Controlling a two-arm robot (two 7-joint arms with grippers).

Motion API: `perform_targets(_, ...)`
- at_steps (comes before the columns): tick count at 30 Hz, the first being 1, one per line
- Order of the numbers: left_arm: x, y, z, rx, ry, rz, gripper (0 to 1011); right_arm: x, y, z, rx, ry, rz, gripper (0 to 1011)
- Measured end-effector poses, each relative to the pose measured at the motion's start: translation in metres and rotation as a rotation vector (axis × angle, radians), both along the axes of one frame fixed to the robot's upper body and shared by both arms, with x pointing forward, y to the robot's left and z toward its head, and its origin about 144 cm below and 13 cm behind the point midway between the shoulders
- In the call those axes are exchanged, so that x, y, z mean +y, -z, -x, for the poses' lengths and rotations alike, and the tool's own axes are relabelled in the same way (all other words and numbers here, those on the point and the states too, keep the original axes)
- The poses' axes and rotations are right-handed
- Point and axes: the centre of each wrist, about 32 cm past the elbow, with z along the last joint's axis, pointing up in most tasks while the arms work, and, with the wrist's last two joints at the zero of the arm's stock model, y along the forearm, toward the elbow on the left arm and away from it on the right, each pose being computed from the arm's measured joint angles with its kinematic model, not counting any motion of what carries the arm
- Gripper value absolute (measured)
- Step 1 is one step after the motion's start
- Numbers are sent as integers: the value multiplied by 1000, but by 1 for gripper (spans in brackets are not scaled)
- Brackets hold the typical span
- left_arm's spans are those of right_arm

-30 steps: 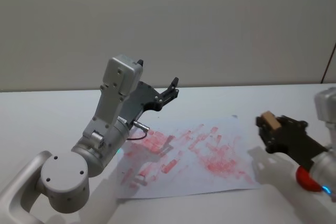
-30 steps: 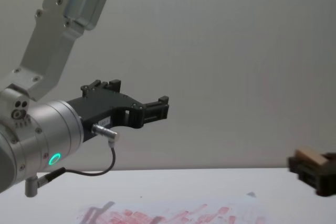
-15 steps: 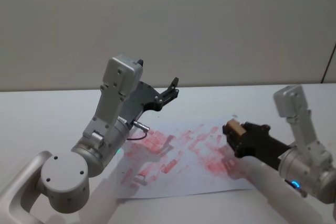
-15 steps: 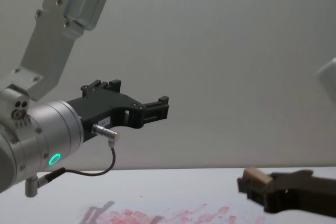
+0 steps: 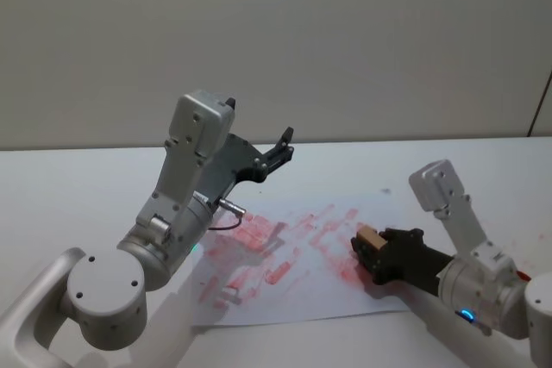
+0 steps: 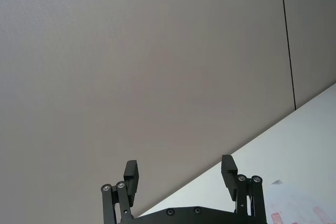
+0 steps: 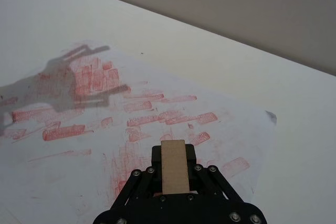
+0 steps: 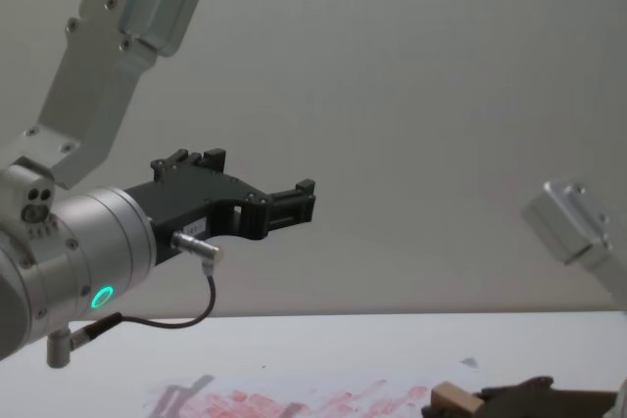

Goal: Use the one hand to pick up the stamp and affix it onto the A4 paper.

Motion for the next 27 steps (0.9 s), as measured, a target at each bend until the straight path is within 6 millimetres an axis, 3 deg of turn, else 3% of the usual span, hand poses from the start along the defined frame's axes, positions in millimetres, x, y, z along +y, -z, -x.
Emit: perform_targets(27,0,0,0,0,0,0,1001,3,8,-4,43,13,25,220)
